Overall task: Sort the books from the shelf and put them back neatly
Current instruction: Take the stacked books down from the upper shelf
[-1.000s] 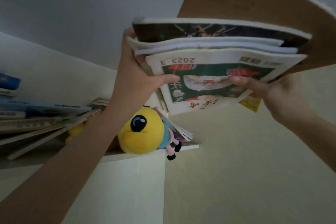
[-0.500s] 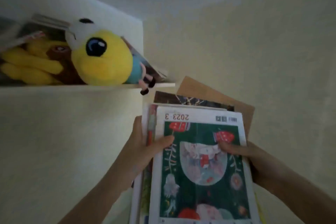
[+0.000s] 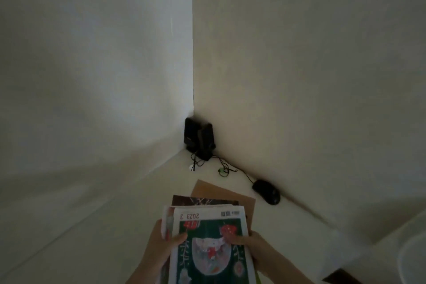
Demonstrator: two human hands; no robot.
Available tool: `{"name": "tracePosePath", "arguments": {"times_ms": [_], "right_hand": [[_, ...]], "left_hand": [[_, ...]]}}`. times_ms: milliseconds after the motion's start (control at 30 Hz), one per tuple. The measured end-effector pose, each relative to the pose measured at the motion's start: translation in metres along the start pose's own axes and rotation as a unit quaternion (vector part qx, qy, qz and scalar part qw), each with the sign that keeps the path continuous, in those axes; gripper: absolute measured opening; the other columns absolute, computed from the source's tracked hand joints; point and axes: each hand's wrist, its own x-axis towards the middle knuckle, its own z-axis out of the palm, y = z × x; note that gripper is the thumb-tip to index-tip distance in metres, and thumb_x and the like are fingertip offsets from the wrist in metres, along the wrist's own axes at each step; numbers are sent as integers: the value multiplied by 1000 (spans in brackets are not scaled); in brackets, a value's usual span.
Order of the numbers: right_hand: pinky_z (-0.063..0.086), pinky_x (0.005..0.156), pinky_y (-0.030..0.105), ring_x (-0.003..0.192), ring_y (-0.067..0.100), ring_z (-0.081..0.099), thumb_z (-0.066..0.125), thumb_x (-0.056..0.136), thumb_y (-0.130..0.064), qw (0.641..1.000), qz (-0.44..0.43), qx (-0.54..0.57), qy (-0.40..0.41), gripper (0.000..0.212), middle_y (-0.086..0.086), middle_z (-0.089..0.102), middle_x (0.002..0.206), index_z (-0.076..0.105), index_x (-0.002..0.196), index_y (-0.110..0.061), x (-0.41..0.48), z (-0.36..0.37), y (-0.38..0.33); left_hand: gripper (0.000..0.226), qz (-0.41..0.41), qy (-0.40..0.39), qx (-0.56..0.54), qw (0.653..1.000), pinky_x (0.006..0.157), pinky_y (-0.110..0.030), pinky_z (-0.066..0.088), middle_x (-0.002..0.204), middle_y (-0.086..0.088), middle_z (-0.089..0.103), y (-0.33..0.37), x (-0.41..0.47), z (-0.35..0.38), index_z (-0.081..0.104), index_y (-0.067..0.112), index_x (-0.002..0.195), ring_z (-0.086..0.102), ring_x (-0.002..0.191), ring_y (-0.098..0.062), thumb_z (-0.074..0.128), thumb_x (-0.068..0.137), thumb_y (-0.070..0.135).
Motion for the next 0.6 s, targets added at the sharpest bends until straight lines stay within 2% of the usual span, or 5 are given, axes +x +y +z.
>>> {"name": "tracePosePath", "arguments": {"times_ms": [167,233,333,500,600], "right_hand": [[48,90,36,111,27,61,89,55,-44,986,-16,-123,114,92,16,59,128,52,128,-4,50,21,11],[30,108,41,134,29,31,77,69,-54,931,-25,-293,219,108,13,26,147,17,148,-11,61,28,12],[20,114,44,137,28,18,77,71,-48,913,-99,-345,194,112,7,13,149,3,149,-20,63,40,8],[25,112,58,136,29,25,84,53,-49,941,-142,-286,116,122,4,20,143,7,147,-33,52,43,-2],[50,95,43,127,23,40,87,59,-35,958,-180,-212,71,100,-2,26,141,20,134,-45,33,41,-32]], "left_hand": [[68,-33,61,88,994,72,-41,57,108,-15,64,-52,45,-6,40,8,129,67,89,-28,80,74,11],[106,-39,68,224,971,100,-46,43,138,-14,48,-59,55,-7,13,8,149,51,123,-33,81,72,38],[129,-14,76,418,905,115,-41,16,155,-11,24,-58,57,-12,3,9,151,19,144,-28,58,59,81],[61,64,35,227,971,95,-40,49,126,-4,57,-27,46,-12,44,22,135,56,116,-22,73,81,25],[34,107,-9,188,976,80,-27,56,112,7,65,19,29,-16,54,27,118,63,100,-8,66,87,21]]}}
